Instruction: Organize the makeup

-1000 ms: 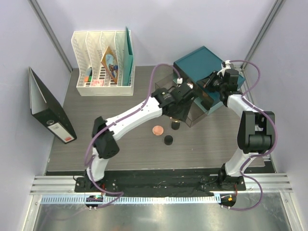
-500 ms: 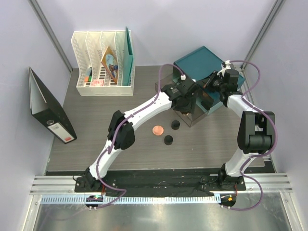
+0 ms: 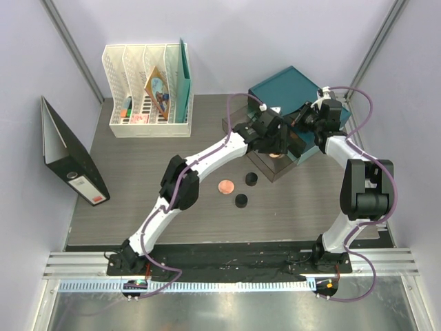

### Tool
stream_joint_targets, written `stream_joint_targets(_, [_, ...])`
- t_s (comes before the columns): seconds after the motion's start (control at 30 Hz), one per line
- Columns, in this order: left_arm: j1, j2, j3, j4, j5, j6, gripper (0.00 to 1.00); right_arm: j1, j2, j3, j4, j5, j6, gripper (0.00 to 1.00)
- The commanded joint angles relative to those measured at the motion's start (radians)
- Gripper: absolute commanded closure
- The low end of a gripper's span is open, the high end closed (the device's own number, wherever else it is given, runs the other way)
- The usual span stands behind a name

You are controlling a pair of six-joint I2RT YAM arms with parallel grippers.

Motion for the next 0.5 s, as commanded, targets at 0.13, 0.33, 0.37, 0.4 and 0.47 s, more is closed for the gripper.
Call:
stream_joint_targets(0.13, [-0.006, 0.060, 0.043, 0.083, 0.018, -0.034, 0.85, 0.007, 0.136, -0.136, -0.486, 0.070, -0.097, 0.96])
stream_joint_targets(0.33, [-0.008, 0.072, 0.040, 0.101, 0.015, -0.038, 0.64, 0.008, 0.134, -0.136, -0.483, 0.070, -0.097, 0.96])
stream_joint_targets(0.37, [-0.008, 0.069, 0.037, 0.106, 0.018, -0.038, 0.56, 0.008, 0.134, -0.137, -0.484, 0.070, -0.097, 0.96])
stream_joint_targets(0.4, [-0.006, 0.065, 0.036, 0.111, 0.018, -0.037, 0.53, 0.008, 0.134, -0.136, -0.484, 0.070, -0.098, 0.96])
stream_joint_targets(0.47, [-0.006, 0.046, 0.023, 0.134, 0.029, -0.023, 0.44, 0.008, 0.134, -0.136, -0.484, 0.070, -0.097, 0.96])
